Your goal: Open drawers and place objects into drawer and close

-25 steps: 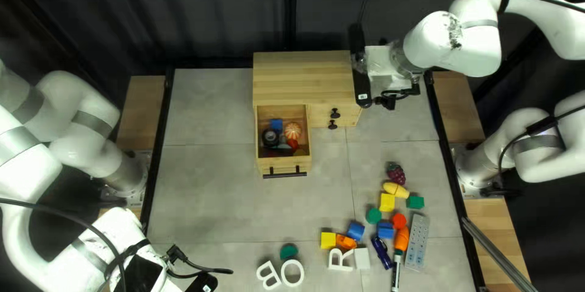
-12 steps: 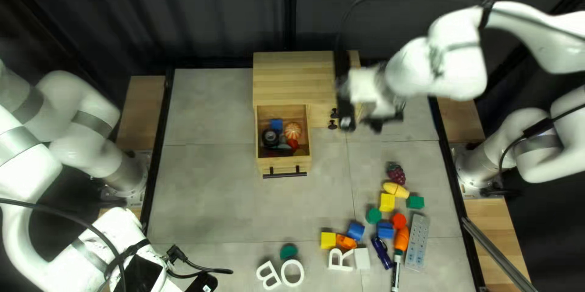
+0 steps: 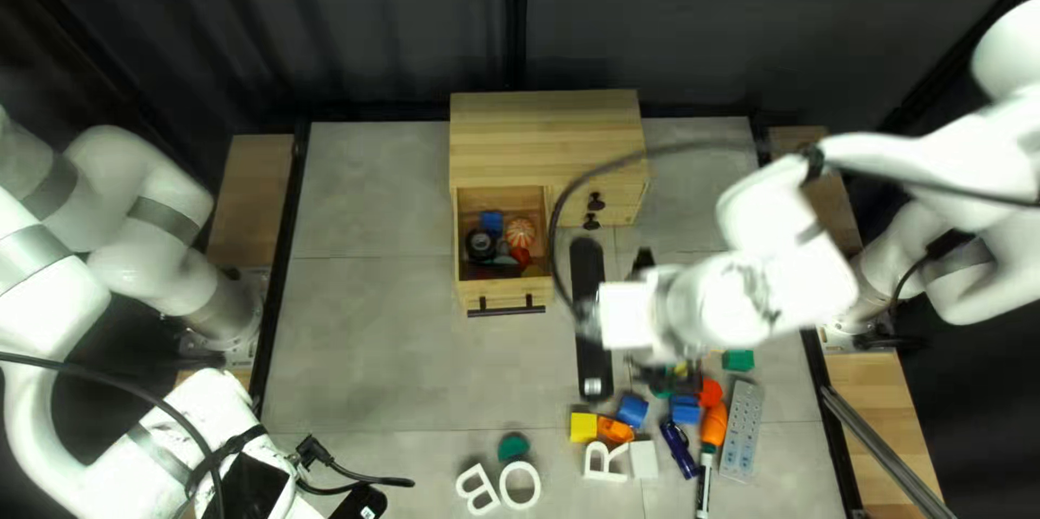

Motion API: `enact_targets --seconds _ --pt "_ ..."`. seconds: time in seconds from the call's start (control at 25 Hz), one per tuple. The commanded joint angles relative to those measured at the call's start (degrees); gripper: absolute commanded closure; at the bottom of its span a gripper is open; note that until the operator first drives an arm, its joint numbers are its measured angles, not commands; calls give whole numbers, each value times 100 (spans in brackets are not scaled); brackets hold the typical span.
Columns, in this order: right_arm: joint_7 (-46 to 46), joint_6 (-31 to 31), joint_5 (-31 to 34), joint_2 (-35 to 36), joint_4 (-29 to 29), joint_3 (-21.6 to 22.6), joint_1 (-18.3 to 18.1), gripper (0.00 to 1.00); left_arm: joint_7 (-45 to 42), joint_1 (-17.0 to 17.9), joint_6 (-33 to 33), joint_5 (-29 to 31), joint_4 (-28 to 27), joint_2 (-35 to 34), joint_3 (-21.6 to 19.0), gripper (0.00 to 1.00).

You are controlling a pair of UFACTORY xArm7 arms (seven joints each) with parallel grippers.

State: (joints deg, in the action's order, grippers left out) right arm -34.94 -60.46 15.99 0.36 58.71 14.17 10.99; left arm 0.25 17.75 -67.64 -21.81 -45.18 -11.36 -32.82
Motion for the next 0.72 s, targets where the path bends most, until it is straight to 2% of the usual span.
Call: enact_targets --seconds 0.04,0.64,0.72 --pt "-257 -38 48 257 152 25 41 0 0 0 0 0 0 0 0 0" --pt "-257 -38 48 257 152 25 41 0 0 0 0 0 0 0 0 0" --pt "-654 -37 369 442 266 70 146 0 0 0 0 0 0 0 0 0"
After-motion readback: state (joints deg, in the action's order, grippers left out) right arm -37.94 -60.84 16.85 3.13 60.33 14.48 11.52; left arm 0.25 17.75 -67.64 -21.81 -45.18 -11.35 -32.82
